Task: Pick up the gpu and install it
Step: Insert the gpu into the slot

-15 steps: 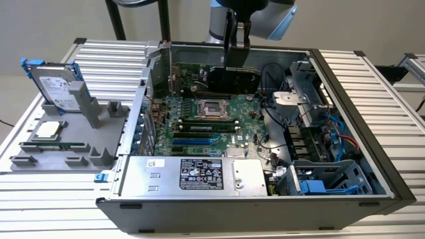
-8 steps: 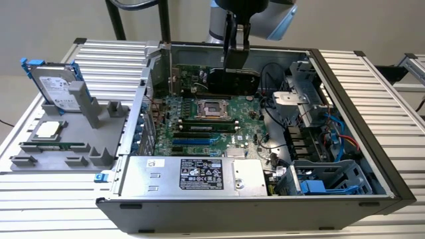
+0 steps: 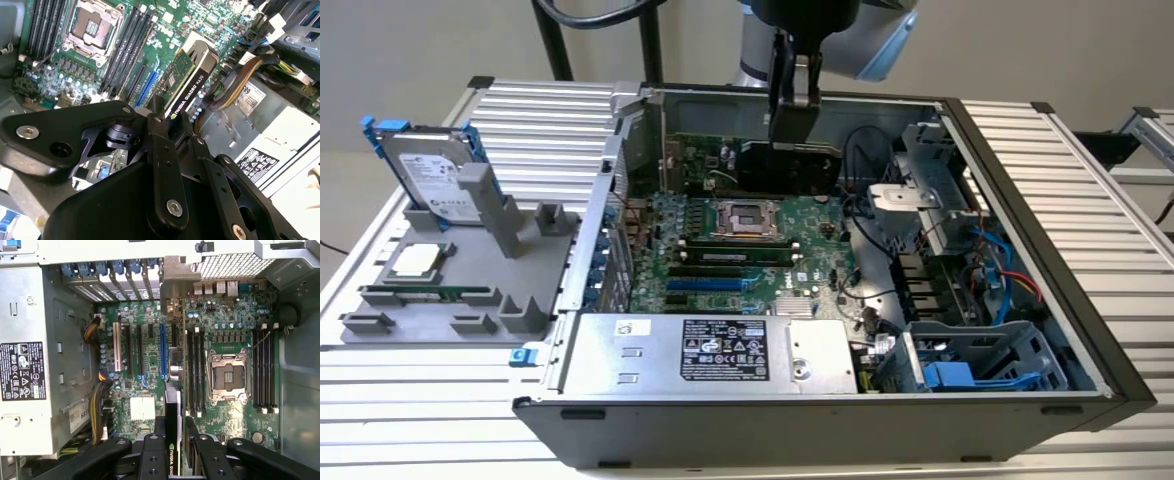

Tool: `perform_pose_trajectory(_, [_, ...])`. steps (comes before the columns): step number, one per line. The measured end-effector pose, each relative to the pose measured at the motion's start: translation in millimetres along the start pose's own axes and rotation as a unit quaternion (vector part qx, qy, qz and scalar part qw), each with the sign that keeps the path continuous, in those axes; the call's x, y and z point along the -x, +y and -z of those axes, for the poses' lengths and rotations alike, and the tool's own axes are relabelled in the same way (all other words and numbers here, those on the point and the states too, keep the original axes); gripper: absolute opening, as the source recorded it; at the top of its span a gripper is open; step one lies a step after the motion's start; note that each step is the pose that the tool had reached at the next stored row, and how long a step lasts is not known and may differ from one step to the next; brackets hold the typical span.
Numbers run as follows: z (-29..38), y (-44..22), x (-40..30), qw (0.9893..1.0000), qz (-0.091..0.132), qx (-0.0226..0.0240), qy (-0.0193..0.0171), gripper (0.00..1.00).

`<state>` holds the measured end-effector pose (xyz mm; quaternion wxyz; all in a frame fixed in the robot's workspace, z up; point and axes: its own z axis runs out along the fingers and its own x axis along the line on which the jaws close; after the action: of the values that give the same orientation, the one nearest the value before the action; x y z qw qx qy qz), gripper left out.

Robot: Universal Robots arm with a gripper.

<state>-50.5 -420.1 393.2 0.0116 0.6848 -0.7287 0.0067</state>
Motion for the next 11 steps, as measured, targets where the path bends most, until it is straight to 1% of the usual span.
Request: perform_pose_trajectory(11, [-5.7, 0.0, 0.3, 1.0000, 0.000, -0.0002, 0.0033, 0.00])
